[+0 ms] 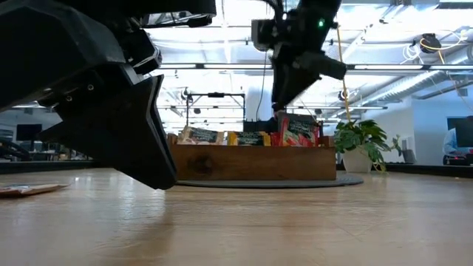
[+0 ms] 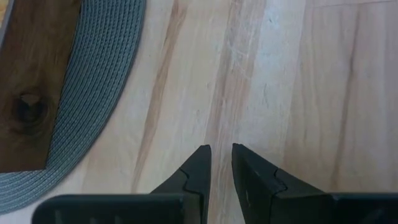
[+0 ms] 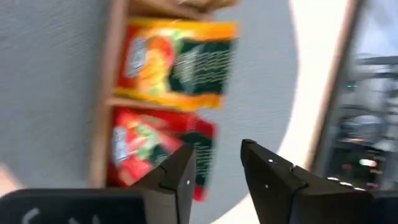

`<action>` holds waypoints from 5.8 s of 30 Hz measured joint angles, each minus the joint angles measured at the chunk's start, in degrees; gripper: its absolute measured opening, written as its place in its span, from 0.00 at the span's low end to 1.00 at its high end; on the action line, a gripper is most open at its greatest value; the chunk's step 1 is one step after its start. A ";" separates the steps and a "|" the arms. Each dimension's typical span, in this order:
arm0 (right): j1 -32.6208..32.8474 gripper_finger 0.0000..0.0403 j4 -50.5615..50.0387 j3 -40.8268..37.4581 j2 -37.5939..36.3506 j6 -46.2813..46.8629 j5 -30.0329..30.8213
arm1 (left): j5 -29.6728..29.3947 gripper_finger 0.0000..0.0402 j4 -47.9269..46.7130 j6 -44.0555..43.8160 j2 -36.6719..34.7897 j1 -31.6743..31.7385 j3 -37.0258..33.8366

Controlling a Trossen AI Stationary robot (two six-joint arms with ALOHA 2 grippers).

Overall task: Pick & Place Tea
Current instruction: Put the red tea bag into the right section of the wooden organizer, then put the brown tea bag into the left section of the wooden organizer

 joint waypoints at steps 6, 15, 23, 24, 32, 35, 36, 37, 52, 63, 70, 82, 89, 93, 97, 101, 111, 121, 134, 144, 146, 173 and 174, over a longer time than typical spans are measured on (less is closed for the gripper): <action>2.45 0.17 0.54 0.03 -4.36 3.22 5.04 | 0.02 0.18 -0.84 -0.08 0.00 -0.04 0.00; 1.78 0.00 20.83 -17.76 -12.08 9.41 5.23 | 0.28 0.18 -1.32 -0.48 0.00 -1.00 0.00; 1.54 0.00 44.00 -31.54 -16.03 9.81 9.28 | -1.49 0.18 -1.48 1.20 0.00 -0.76 0.00; 1.50 0.00 44.37 -32.34 -15.79 10.27 9.25 | -1.49 0.18 -1.42 1.25 0.00 -0.59 0.00; 0.59 0.00 48.02 -36.03 -13.45 12.86 8.82 | -1.49 0.18 -1.13 1.06 0.00 0.07 0.00; 0.66 0.00 50.93 -36.64 -13.42 11.76 6.23 | -1.49 0.18 -1.04 0.76 0.00 0.07 0.00; 0.66 0.00 51.35 -36.66 -13.47 11.30 5.59 | -1.49 0.18 -1.09 0.64 0.00 0.07 0.00; 0.66 0.00 51.63 -36.68 -13.52 10.65 4.15 | -1.49 0.18 -1.11 0.59 0.00 0.07 0.00; -0.82 0.00 54.94 -36.62 -7.78 9.00 3.65 | -1.44 0.18 -1.16 0.55 0.00 0.07 -0.13; 1.23 0.00 54.29 -33.05 -9.08 5.26 3.53 | -1.44 0.18 -1.18 -0.29 0.00 0.07 -0.15; 2.12 0.09 51.27 -32.15 -11.48 3.46 3.76 | -1.09 0.18 -1.43 -0.14 0.00 -0.42 -0.15; 4.65 0.30 43.79 -32.20 -20.25 7.76 5.02 | -4.52 0.18 -11.51 -7.41 -2.27 -1.89 -0.23; 6.93 0.31 38.96 -32.20 -22.30 6.18 -0.02 | -8.30 0.18 -22.03 -21.23 -6.28 -6.51 -0.20; 5.22 0.31 35.62 -32.26 -23.03 7.06 -8.69 | -10.90 0.18 -22.02 -22.56 -6.38 -8.75 -0.20; 2.60 0.32 36.31 -32.22 -23.04 7.35 -13.02 | -11.34 0.18 -22.10 -22.82 -6.38 -9.52 -0.20; -0.68 0.31 36.10 -32.22 -22.72 7.49 -13.92 | -11.58 0.18 -22.11 -22.78 -6.38 -9.29 -0.20; -3.87 0.31 33.79 -32.22 -20.68 8.96 -20.38 | -11.56 0.18 -22.01 -22.53 -6.36 -9.16 -0.20; -3.83 0.19 35.20 -32.22 -16.40 7.46 -20.10 | -11.58 0.18 -21.98 -22.53 -6.36 -8.75 -0.20; -1.81 0.00 32.11 -29.74 -16.65 7.79 -19.01 | -11.56 0.18 -21.84 -22.82 -6.36 -8.61 -0.17; -3.47 0.00 28.62 -27.41 -15.74 8.49 -19.18 | -11.58 0.18 -21.70 -22.77 -6.36 -8.57 -0.15; -3.65 0.00 28.68 -27.41 -14.44 8.56 -19.18 | -11.58 0.18 -21.70 -22.77 -6.36 -8.57 -0.15; 0.18 0.51 31.51 -21.77 -19.66 6.46 -7.96 | -8.32 0.18 -23.77 -15.63 -6.91 -8.58 -0.15; 1.12 0.50 32.90 -21.45 -20.71 6.70 -8.58 | -6.23 0.18 -24.77 -15.60 -7.64 -8.63 -0.14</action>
